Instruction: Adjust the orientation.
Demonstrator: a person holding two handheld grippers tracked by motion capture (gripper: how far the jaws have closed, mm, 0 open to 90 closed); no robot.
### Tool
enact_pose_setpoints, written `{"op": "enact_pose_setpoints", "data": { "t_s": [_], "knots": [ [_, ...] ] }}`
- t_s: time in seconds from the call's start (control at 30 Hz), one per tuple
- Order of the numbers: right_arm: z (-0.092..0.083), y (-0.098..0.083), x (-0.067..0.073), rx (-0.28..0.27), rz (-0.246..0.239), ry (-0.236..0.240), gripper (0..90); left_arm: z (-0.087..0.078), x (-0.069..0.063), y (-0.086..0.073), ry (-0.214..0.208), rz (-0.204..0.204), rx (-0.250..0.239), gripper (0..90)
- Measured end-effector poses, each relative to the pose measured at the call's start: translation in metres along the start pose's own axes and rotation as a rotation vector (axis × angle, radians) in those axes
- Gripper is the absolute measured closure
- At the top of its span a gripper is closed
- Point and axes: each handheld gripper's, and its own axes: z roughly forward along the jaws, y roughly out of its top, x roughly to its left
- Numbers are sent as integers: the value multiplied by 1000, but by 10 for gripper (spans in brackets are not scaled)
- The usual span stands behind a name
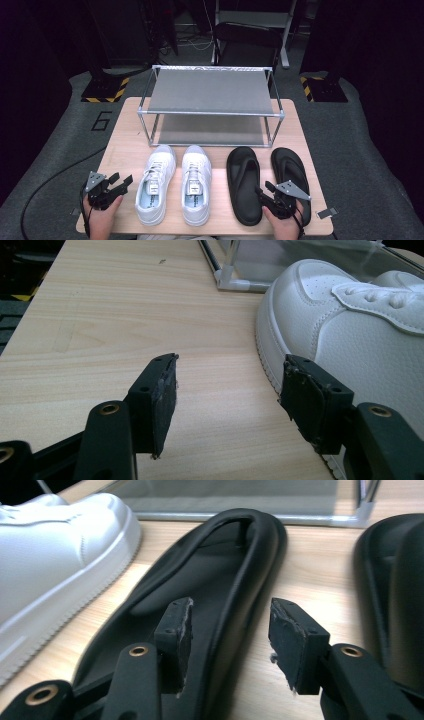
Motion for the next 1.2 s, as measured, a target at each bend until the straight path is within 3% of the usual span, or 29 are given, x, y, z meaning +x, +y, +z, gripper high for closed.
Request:
{"op": "enact_pose_setpoints", "data": {
  "t_s": [0.1,0.27,0.37,0.4,0.57,0.63,0.73,1.0,1.2],
  "knots": [
    [-1,0,0,6,7,-23,532,1,0,-1,8,-6,-9,393],
    [-2,-1,-1,16,38,-20,541,-2,2,-1,13,-7,13,395],
    [-3,0,1,14,33,-8,542,-4,1,-1,12,5,10,408],
    [-3,0,2,10,27,-9,543,-5,0,-2,15,10,-13,412],
    [-5,0,3,-8,15,-15,549,-5,-1,-2,9,27,-3,412],
    [-3,-1,2,3,26,5,569,-4,-2,-1,6,36,-2,412],
    [0,-2,2,24,37,6,568,-2,-3,-1,3,41,18,420],
    [0,-2,4,36,53,14,564,-3,-4,-2,-6,45,12,420],
    [4,-4,4,56,71,-5,573,-2,-4,-3,-1,38,0,419]
  ]
}}
